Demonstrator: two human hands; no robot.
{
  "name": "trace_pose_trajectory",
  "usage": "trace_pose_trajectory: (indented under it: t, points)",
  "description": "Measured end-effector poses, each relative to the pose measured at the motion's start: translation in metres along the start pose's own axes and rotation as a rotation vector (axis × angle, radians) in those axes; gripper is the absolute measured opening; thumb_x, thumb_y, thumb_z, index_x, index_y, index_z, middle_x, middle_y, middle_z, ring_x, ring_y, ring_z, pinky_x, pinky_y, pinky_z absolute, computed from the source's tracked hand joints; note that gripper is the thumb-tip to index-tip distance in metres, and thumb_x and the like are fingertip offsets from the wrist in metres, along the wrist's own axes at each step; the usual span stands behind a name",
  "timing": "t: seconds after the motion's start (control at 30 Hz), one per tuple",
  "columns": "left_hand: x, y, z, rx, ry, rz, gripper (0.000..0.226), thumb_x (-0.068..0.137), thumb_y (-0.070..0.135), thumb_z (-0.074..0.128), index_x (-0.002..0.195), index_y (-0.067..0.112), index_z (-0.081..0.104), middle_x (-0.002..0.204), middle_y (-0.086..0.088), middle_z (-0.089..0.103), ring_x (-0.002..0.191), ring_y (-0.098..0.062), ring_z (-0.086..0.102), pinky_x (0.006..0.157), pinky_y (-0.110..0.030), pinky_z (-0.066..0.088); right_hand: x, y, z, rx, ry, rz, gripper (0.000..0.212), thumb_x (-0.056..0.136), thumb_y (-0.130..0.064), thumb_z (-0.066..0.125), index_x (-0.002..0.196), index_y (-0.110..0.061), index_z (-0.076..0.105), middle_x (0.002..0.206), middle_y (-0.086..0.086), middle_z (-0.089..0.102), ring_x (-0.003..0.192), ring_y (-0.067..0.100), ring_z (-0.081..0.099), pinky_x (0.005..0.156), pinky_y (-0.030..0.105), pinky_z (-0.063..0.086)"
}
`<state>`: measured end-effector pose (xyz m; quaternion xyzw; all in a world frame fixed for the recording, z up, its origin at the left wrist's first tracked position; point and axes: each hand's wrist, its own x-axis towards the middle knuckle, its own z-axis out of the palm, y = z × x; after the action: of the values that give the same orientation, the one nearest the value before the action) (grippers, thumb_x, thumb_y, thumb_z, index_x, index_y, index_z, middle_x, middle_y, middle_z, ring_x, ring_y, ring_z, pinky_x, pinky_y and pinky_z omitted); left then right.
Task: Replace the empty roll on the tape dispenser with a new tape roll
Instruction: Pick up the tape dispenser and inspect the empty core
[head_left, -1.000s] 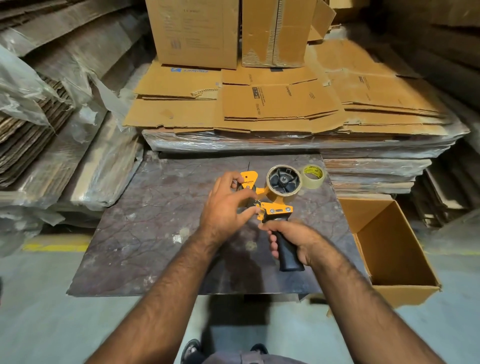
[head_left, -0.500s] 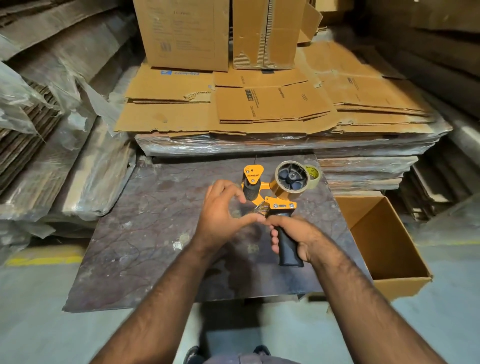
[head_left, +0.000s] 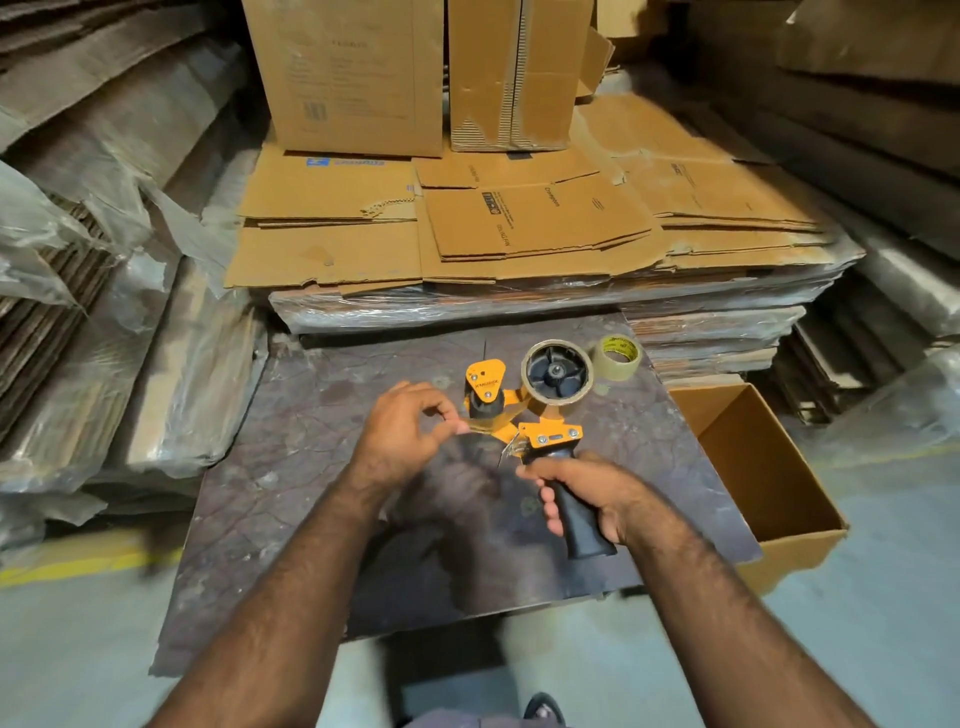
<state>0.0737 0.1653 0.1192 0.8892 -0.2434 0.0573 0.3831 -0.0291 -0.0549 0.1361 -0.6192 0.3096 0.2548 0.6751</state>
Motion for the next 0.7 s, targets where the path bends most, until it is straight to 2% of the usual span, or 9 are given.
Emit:
trace_pose_trajectory:
  t: [0.07,0.2,0.23,0.3,0.33,0.4,0.53,0.6,0.7]
  points:
    - [-0.002,-0.004,-0.003,-0.004,-0.027,-0.014,0.015,0.077,0.03,0.086,0.077,0.021,0.073,0.077,0.019,0.061,0.08,-0.004,0.053,0.07,-0.017,0.036,-0.001,0.005,0.01,0.001,0.011,-0.008,0.026,0.081,-0.018,0.078,0.062,-0.014,0.061,0.057,0.003,0.057,0.045,0.016,0.053,0.047,0.026,0.05]
    - [-0.01,-0.011,0.006,-0.128,-0.049,-0.117,0.014,0.075,0.02,0.087,0.082,0.018,0.075,0.078,0.012,0.065,0.073,-0.003,0.058,0.067,-0.019,0.043,-0.002,0.016,0.021,-0.004,0.046,-0.033,0.025,0.084,-0.015,0.075,0.065,-0.013,0.059,0.057,0.004,0.056,0.044,0.016,0.052,0.046,0.026,0.049]
    - [-0.01,-0.014,0.007,-0.198,-0.072,-0.152,0.02,0.074,0.017,0.088,0.089,0.019,0.074,0.082,0.008,0.067,0.072,-0.006,0.059,0.068,-0.021,0.046,-0.002,0.02,0.022,-0.012,0.059,-0.041,0.024,0.085,-0.015,0.074,0.067,-0.012,0.058,0.056,0.003,0.055,0.044,0.016,0.051,0.046,0.026,0.048]
    - [-0.008,-0.019,0.006,-0.334,-0.214,-0.233,0.052,0.074,0.012,0.088,0.12,0.022,0.065,0.098,0.0,0.068,0.076,-0.012,0.061,0.07,-0.028,0.053,-0.002,0.028,0.023,-0.029,0.092,-0.042,0.023,0.087,-0.014,0.072,0.069,-0.011,0.058,0.055,0.003,0.054,0.043,0.016,0.05,0.046,0.025,0.048]
    - [-0.005,-0.021,0.005,-0.347,-0.306,-0.247,0.07,0.075,0.011,0.087,0.135,0.026,0.054,0.105,-0.001,0.065,0.078,-0.014,0.062,0.07,-0.03,0.055,-0.003,0.032,0.021,-0.031,0.105,-0.034,0.023,0.088,-0.014,0.071,0.07,-0.011,0.057,0.055,0.003,0.054,0.043,0.016,0.051,0.045,0.024,0.048]
    - [0.003,-0.025,0.001,-0.264,-0.414,-0.219,0.089,0.078,0.011,0.085,0.15,0.032,0.037,0.111,0.003,0.06,0.078,-0.016,0.064,0.072,-0.03,0.056,-0.005,0.041,0.016,-0.027,0.106,-0.007,0.023,0.088,-0.015,0.072,0.07,-0.011,0.057,0.056,0.004,0.055,0.043,0.016,0.052,0.045,0.024,0.048]
    - [0.032,-0.021,0.009,-0.143,-0.327,-0.109,0.077,0.081,0.025,0.082,0.148,0.022,0.042,0.11,0.0,0.063,0.082,-0.026,0.066,0.079,-0.035,0.055,0.004,0.053,-0.003,0.045,0.099,0.045,0.027,0.086,-0.017,0.074,0.065,-0.013,0.058,0.056,0.004,0.056,0.043,0.016,0.052,0.046,0.025,0.048]
    - [0.033,-0.008,0.025,-0.147,-0.353,-0.036,0.068,0.078,0.037,0.077,0.139,0.019,0.052,0.111,-0.002,0.064,0.083,-0.021,0.063,0.076,-0.027,0.05,0.012,0.06,-0.01,0.082,0.119,0.073,0.029,0.086,-0.016,0.074,0.063,-0.014,0.056,0.054,0.003,0.055,0.042,0.016,0.051,0.044,0.024,0.046]
    - [0.023,0.001,0.072,-0.169,-0.389,-0.012,0.051,0.082,0.028,0.079,0.128,0.016,0.061,0.12,-0.005,0.062,0.091,-0.014,0.059,0.075,-0.015,0.045,0.039,0.072,-0.027,0.134,0.122,0.15,0.032,0.087,-0.015,0.072,0.06,-0.015,0.054,0.053,0.003,0.053,0.041,0.016,0.048,0.043,0.023,0.045]
